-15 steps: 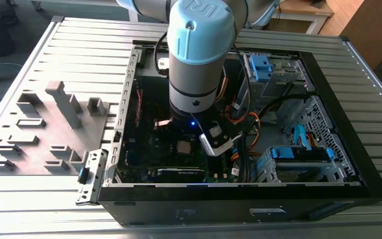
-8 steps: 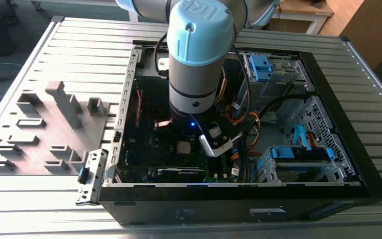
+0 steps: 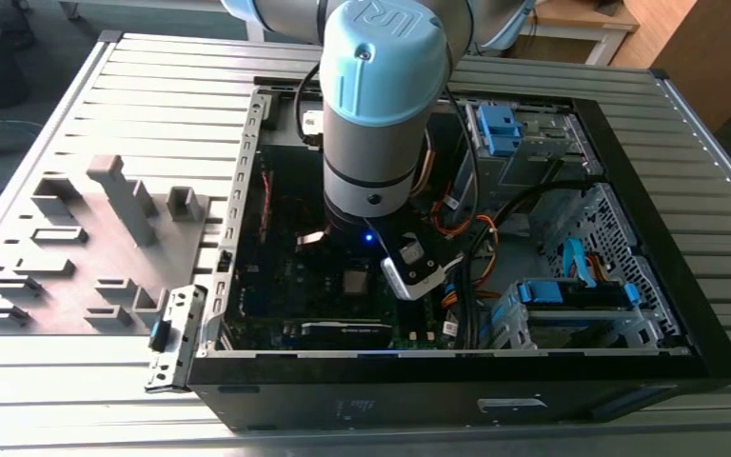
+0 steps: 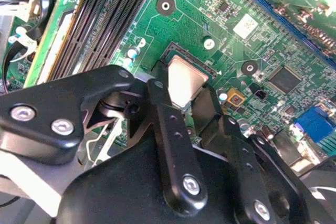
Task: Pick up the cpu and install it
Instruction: 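Place the cpu into insertion slot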
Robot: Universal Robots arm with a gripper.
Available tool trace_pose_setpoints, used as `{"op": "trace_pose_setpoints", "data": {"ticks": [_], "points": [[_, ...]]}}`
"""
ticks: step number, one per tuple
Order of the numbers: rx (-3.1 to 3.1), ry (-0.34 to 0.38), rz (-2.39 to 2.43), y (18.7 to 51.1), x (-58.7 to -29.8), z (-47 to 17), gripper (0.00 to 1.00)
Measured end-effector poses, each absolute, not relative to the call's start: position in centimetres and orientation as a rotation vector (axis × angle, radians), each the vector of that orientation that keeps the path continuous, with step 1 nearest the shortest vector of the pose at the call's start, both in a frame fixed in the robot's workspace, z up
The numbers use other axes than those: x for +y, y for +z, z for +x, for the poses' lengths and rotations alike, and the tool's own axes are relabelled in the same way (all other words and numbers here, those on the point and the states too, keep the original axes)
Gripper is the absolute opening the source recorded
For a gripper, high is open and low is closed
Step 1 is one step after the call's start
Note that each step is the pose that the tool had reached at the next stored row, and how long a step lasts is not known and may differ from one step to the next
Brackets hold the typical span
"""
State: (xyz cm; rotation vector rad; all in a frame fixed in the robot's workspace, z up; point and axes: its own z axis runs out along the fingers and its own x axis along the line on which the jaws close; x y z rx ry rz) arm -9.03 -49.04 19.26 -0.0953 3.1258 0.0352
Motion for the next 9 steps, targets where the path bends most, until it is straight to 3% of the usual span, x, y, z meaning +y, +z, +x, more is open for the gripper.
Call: {"op": "trace_pose_setpoints", "data": {"ticks": [1, 9], "points": [[3.126, 0.035, -0.095, 19.26, -49.04, -9.03, 0.43], [3.126, 0.032, -0.095, 19.26, -49.04, -9.03, 0.43]]}}
